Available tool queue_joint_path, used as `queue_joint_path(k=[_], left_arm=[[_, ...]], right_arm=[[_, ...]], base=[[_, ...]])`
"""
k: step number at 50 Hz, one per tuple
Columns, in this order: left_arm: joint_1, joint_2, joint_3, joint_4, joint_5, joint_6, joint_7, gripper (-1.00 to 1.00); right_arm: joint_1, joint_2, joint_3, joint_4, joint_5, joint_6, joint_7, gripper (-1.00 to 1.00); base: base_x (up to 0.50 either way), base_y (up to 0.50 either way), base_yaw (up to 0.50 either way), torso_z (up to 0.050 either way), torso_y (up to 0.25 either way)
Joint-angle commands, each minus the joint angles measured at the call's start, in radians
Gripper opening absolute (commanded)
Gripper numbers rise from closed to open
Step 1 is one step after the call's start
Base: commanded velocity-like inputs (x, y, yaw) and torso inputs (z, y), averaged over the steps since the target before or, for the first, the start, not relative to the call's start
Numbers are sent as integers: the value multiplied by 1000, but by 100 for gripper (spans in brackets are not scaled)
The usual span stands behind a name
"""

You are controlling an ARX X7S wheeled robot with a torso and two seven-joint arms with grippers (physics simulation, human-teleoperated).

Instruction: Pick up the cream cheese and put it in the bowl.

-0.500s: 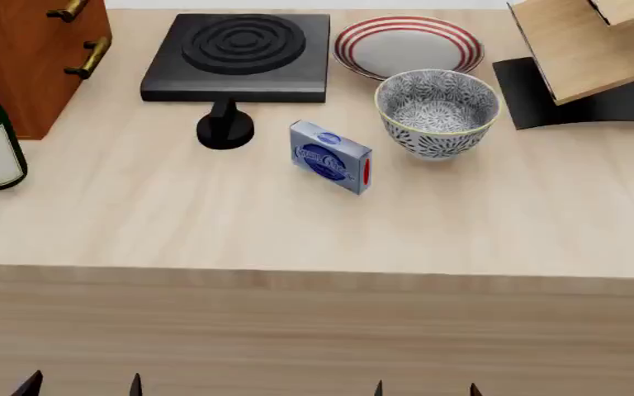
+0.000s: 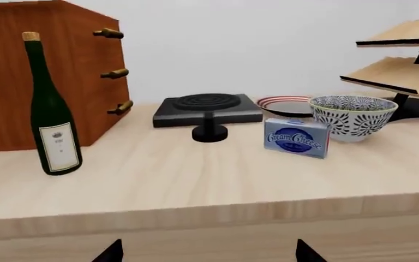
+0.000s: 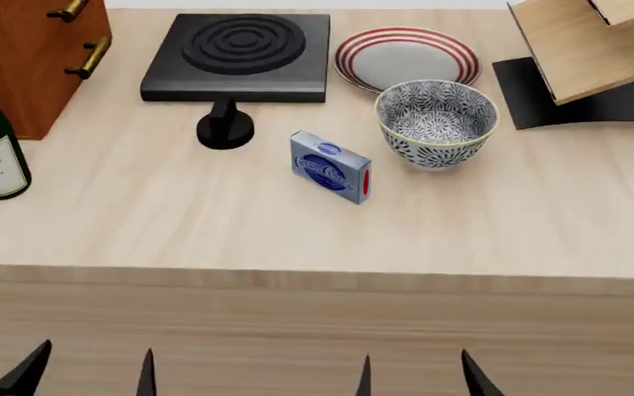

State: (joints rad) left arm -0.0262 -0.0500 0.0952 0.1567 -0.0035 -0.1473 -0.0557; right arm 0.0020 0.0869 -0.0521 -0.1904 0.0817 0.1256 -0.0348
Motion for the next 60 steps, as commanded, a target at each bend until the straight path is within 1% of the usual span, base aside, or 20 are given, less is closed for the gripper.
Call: queue_joint_path(k=[1,10,15,21,22,37,60], left_arm=[[-38,-28,44,175,-2,-164,-7,100],[-111,-40,73,310,7,-325,-13,100],[-137,-50,83,352,10,-377,-19,100],[-171,-50,87,404,4,-433,-30,100],[-256,-53,100,450,18,-525,-25,100],[-246,-70,120,473,13,-527,-45,100],[-251,-87,132,480,-6,-532,-65,100]], right_arm=[[31,48,-2,-181,41,147,-4,100],[92,82,3,-290,58,276,8,100],[136,97,5,-352,68,353,14,100],[190,112,1,-377,81,417,11,100],[277,125,7,-406,103,500,2,100],[270,134,17,-448,118,519,16,100],[263,144,10,-452,127,507,28,100]], base=[[0,0,0,0,0],[0,0,0,0,0],[0,0,0,0,0],[0,0,0,0,0],[0,0,0,0,0],[0,0,0,0,0],[240,0,0,0,0]])
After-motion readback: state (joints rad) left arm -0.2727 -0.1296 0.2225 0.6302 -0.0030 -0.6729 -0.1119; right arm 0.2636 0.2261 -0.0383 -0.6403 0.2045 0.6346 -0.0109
